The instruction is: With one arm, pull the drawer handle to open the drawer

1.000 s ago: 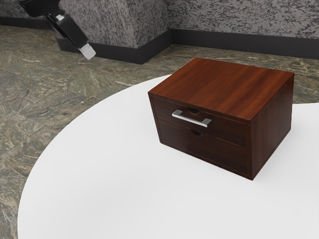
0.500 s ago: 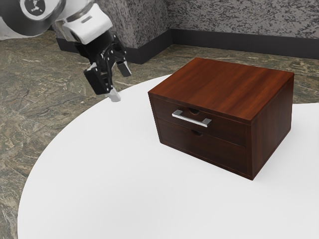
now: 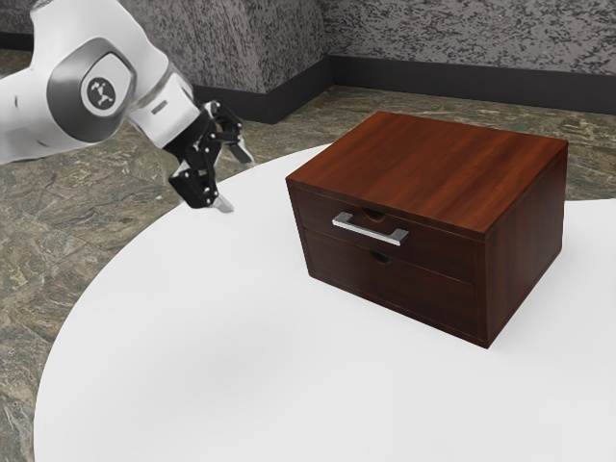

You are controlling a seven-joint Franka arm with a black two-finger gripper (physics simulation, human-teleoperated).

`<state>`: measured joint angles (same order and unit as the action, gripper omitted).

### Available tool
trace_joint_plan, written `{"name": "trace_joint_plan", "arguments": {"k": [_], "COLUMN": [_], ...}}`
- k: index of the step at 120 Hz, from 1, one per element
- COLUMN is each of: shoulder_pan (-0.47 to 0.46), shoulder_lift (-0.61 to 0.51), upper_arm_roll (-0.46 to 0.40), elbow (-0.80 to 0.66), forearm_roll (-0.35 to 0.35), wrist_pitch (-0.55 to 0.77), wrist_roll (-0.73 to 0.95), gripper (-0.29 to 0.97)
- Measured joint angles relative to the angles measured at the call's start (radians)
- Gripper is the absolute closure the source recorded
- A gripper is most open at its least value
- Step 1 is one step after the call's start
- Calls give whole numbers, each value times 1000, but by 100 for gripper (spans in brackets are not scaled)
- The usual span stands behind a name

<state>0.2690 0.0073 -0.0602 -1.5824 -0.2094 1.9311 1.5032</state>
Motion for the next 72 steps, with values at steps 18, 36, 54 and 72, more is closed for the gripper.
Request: {"name": "trace_joint_plan", "arguments": {"k": [18, 36, 54, 72], "shoulder_pan": [98, 58, -137, -333], "shoulder_lift": [10, 17, 41, 59], "upper_arm_roll": [-92, -136, -147, -146], "elbow": [2, 1, -1, 1], "forearm_roll": [-16, -19, -19, -16], "wrist_pitch": [54, 85, 102, 112], "wrist_roll": [49, 84, 110, 130], "gripper": [0, 0, 2, 7]}}
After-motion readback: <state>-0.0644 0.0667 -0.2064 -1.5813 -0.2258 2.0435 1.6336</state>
